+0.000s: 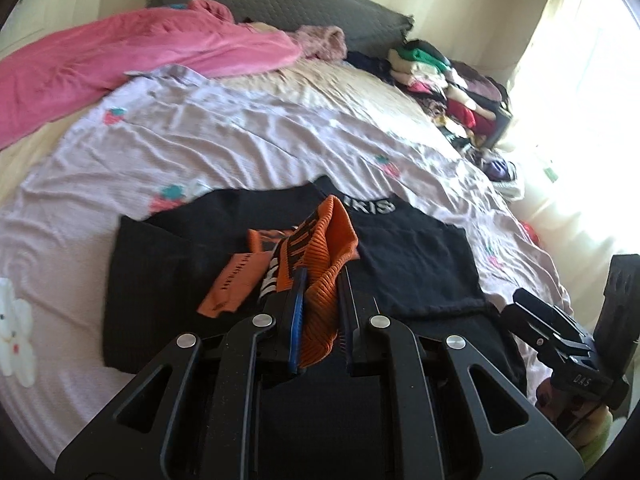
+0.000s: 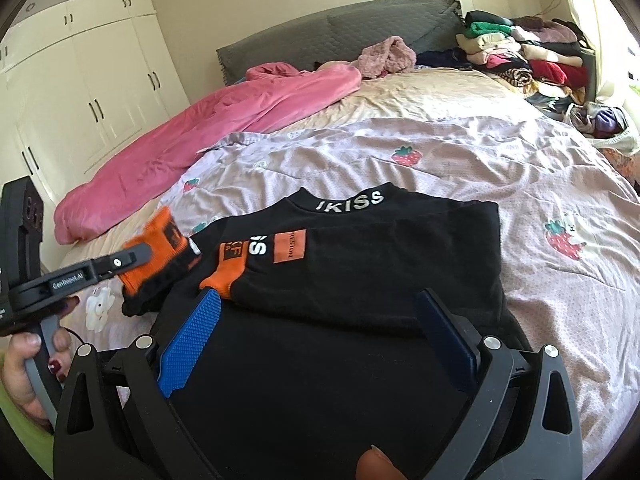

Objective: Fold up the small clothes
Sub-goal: 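Fold the sleeve across the shirt back and release the cuff, then grasp the folded orange cuff with the right gripper and lift it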

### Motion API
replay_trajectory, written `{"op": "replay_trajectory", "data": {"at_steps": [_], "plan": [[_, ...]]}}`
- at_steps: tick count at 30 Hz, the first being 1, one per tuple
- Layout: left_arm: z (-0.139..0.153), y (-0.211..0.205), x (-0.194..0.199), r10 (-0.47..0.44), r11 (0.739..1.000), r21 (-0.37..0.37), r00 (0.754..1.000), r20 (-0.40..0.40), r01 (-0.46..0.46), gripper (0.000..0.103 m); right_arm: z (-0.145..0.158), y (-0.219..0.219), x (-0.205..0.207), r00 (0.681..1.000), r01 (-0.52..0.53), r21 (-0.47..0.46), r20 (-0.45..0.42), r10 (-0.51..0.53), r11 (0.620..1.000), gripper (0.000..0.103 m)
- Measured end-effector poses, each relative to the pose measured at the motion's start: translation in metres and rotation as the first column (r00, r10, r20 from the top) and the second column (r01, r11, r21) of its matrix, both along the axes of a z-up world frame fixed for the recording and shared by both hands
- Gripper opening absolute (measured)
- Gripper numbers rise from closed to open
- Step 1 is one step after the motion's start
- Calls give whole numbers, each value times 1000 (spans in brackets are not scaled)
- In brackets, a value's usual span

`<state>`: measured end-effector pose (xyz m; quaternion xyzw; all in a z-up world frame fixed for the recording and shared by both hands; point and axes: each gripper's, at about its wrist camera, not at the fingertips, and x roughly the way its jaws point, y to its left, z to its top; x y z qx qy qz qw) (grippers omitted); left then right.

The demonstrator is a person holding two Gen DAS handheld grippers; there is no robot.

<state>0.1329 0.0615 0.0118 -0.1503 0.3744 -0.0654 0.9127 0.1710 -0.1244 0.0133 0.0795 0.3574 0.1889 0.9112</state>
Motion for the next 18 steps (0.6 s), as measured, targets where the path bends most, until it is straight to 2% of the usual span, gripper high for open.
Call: {"op": "replay_trajectory", "data": {"at_steps": [2,4,6,8,10,14,16,18], "plan": [[-5,-9,5,-33,999,-23,999,-17,33,8,0,-4,0,1000,8,4,-1,-8,1000,98],[-8,-11,6,-45,997,-60,999,-21,44,14,0,-6,-1,1000,12,5,-2,-12,1000,98],[-9,-15,5,-59,996,-65,998,-28,57,14,-1,-7,-2,1000,15,9,-4,-15,1000,98],[-7,-15,4,-62,996,-65,998,-26,60,18,-2,-6,-1,1000,7,12,-10,-7,1000,98],[-5,-11,4,-45,997,-59,999,-26,43,32,-5,-2,2,1000,-13,19,-24,13,1000,98],[-4,5,2,18,1000,-3,999,-31,-18,37,-22,24,11,990,-112,33,-81,114,993,98],[-6,12,2,45,999,20,998,-44,-44,53,-30,38,16,982,-152,40,-111,155,988,98],[-10,24,1,78,997,19,995,-60,-77,57,-40,52,20,970,-189,61,-143,196,980,98]]}}
